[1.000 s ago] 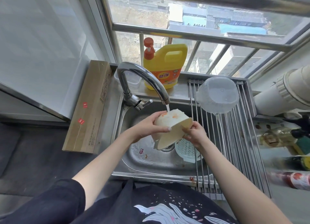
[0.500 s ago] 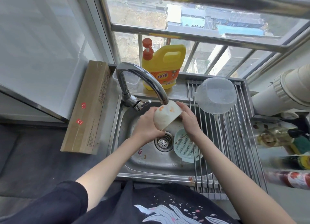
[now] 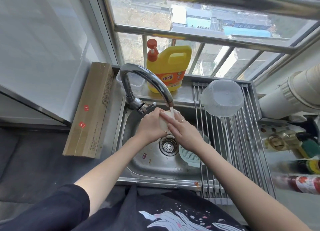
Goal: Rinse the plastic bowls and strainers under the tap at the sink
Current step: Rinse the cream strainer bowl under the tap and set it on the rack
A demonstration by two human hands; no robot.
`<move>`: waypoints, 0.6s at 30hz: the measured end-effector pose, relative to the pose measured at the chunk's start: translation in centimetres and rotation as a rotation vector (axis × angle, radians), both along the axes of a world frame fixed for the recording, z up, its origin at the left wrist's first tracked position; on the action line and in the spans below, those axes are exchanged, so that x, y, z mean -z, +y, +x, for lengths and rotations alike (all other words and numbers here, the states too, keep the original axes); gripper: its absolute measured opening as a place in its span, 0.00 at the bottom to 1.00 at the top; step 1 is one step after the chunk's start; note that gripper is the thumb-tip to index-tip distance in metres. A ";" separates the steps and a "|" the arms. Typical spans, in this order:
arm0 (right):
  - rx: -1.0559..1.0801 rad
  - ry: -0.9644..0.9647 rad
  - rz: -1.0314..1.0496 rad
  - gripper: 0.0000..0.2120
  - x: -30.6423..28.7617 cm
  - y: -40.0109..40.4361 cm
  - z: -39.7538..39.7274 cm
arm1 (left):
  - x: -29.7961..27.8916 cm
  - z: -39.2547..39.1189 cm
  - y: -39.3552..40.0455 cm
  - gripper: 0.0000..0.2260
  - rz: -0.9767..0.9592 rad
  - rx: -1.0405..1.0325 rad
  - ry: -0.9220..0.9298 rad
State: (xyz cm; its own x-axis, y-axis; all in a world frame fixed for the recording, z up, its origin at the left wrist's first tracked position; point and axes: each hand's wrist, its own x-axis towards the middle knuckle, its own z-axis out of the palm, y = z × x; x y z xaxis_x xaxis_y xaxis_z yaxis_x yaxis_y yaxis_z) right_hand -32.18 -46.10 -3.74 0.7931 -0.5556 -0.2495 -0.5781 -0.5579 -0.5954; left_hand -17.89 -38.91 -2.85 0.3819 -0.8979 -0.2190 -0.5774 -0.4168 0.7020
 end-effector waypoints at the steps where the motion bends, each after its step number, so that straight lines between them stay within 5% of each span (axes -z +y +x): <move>1: 0.094 -0.071 0.069 0.21 0.4 0.5 0.1 | 0.0 0.2 0.1 0.27 0.002 0.023 -0.007; 5: 0.592 -0.327 0.362 0.20 1.2 0.0 0.3 | 0.1 0.8 0.7 0.27 -0.049 0.098 0.006; 13: 0.173 -0.010 0.583 0.15 -1.1 -4.7 0.0 | -0.8 3.8 1.1 0.30 0.038 0.265 0.471; 18: 0.312 0.043 0.607 0.25 -0.4 -2.8 2.2 | 0.2 5.0 -0.2 0.35 0.110 0.403 0.268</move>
State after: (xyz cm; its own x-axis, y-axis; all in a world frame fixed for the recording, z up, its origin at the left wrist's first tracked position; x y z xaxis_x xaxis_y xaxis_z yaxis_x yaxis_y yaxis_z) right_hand -30.02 -48.91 -3.31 0.6007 -0.5085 -0.6169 -0.6879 0.0645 -0.7229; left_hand -12.87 -39.12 -3.08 -0.0738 -0.9287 -0.3635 -0.5126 -0.2773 0.8126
